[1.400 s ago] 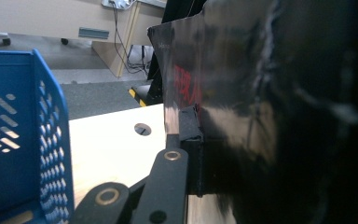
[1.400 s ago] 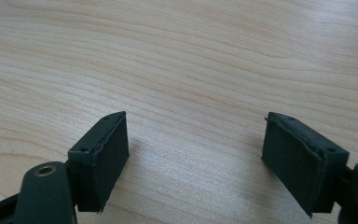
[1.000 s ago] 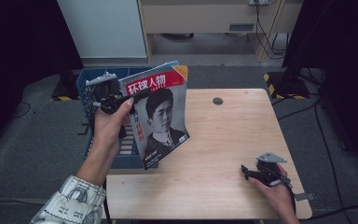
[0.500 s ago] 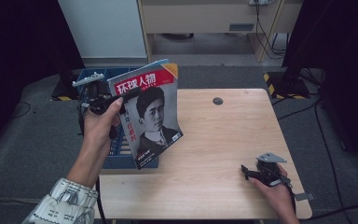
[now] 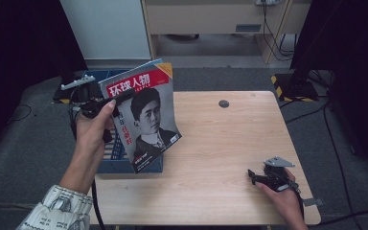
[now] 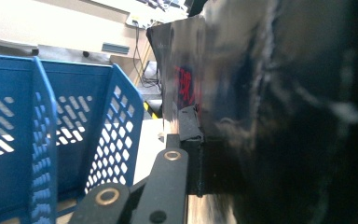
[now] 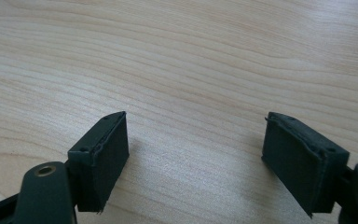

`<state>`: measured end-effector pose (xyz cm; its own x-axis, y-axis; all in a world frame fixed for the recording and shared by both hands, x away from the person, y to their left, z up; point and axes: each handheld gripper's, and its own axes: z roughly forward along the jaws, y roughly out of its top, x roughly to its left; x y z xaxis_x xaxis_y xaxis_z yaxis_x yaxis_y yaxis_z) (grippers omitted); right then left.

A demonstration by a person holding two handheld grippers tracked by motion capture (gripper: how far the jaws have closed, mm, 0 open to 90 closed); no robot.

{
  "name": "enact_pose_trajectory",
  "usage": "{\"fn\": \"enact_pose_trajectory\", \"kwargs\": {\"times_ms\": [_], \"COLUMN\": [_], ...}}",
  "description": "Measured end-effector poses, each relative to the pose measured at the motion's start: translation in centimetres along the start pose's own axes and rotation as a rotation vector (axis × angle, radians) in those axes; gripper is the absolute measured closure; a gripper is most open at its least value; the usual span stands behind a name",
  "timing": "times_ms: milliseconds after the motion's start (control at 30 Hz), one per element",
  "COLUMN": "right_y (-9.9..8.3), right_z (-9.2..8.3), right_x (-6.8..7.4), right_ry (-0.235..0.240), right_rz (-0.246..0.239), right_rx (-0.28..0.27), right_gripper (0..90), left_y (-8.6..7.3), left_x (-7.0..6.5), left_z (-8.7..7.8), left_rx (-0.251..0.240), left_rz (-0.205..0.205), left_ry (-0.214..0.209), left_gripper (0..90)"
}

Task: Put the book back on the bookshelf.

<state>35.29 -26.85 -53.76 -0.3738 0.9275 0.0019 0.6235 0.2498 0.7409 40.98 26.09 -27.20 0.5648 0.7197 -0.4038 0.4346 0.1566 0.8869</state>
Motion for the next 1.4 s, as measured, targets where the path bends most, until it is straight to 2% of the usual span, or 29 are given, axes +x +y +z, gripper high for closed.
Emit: {"fn": "enact_pose_trajectory", "kwargs": {"times_ms": [367,700,1000,1400], "right_y": [0.0,0.0,0.0,0.0], "right_z": [0.0,0.0,0.0,0.0], "right_x": [0.0,0.0,0.0,0.0], "right_ry": [0.001,0.001,0.003,0.002], "right_rz": [0.000,0.000,0.000,0.000], "right_rx": [0.000,0.000,0.001,0.001], "right_gripper": [22.6,22.6,22.6,22.6], "left_y": [0.0,0.6,1.2,1.1], "left_x": [1.0,1.4,2.5,3.4], "left_z": [-0.7,-2.0,-3.0,-3.9], "left_rx": [-0.004,-0.027,-0.062,-0.072], "left_rz": [-0.003,-0.007,-0.033,-0.037], "left_ry": [0.020,0.035,0.050,0.081], "left_gripper": [86.9,86.9,86.9,86.9]}}
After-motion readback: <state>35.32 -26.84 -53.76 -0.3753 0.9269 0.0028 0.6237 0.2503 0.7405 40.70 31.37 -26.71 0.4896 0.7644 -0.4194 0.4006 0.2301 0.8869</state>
